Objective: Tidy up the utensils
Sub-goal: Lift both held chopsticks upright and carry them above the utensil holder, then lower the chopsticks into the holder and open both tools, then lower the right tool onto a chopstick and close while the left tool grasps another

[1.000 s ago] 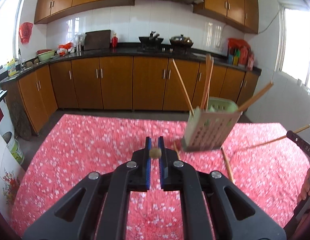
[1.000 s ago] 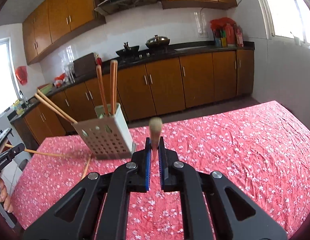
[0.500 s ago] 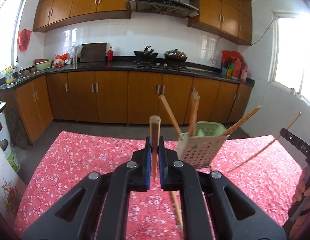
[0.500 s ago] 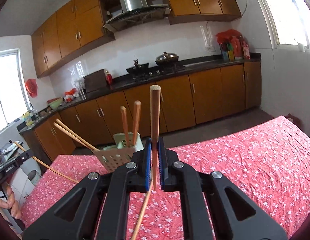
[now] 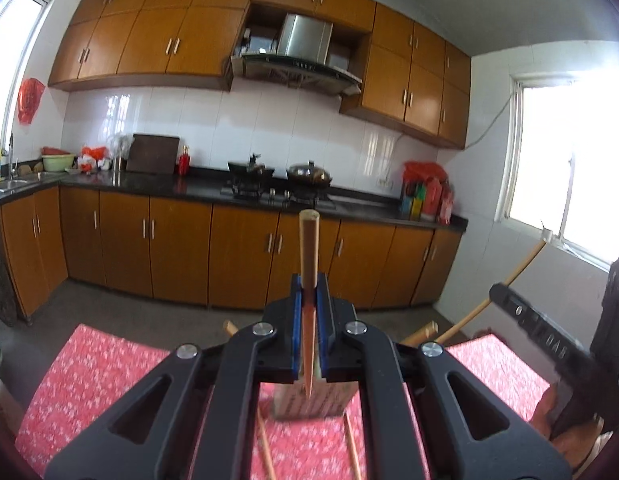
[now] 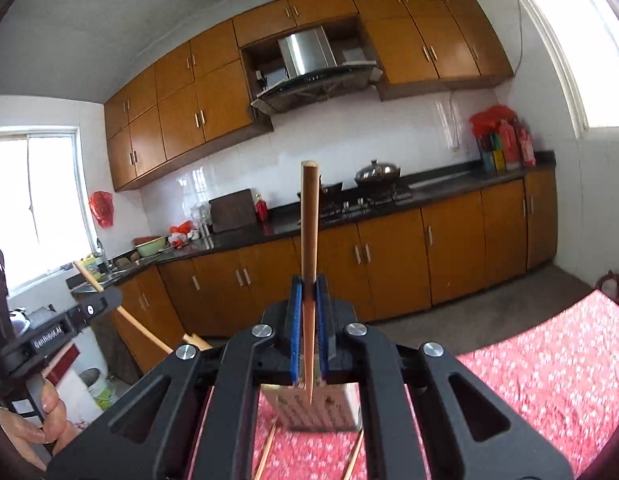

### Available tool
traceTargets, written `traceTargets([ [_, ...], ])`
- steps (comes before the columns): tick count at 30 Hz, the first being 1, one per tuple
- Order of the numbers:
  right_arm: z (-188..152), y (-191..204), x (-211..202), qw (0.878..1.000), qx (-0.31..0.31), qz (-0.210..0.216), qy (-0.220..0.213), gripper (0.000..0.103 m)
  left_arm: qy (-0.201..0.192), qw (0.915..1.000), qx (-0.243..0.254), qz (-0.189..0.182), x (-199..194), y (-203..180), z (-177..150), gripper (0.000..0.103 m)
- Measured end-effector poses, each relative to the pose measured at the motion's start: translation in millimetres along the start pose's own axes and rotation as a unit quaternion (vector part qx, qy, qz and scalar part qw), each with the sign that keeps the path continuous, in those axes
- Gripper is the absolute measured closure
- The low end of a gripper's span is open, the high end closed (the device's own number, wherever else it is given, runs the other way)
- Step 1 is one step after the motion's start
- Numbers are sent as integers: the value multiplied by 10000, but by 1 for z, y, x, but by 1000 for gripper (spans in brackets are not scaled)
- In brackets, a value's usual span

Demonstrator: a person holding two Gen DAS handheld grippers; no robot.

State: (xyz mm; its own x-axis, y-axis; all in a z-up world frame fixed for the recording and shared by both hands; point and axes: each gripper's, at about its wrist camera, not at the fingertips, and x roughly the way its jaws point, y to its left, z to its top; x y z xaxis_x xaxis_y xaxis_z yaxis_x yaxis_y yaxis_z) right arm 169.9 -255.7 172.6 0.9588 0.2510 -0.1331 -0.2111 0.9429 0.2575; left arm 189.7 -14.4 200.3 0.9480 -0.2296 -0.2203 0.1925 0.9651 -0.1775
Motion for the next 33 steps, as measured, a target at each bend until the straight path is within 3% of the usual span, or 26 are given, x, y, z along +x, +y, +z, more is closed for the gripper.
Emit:
traceTargets([
  [7, -1, 3, 27, 9992, -113, -268, -262, 95, -407, 9988, -39, 254, 35, -12, 17, 95],
  [17, -35, -8, 67, 9990, -30, -271, 349, 95, 393, 9987, -185, 273, 104, 0, -26, 95],
  [19, -35, -8, 66, 9990, 10, -259, 375, 94, 436, 9985, -211, 268, 104, 3, -29, 93],
  [23, -31, -8, 57, 9989, 3, -332, 330, 79, 406, 9985, -231, 301, 97, 8, -28, 83],
  [30, -29, -12, 27, 9985, 32, -426, 337, 79, 352, 9976, -305, 505, 63, 20, -27, 77],
  [33, -44, -23, 15, 9968, 150, -521, 592, 79, 427, 9964, -247, 693, 43, 30, -39, 73],
])
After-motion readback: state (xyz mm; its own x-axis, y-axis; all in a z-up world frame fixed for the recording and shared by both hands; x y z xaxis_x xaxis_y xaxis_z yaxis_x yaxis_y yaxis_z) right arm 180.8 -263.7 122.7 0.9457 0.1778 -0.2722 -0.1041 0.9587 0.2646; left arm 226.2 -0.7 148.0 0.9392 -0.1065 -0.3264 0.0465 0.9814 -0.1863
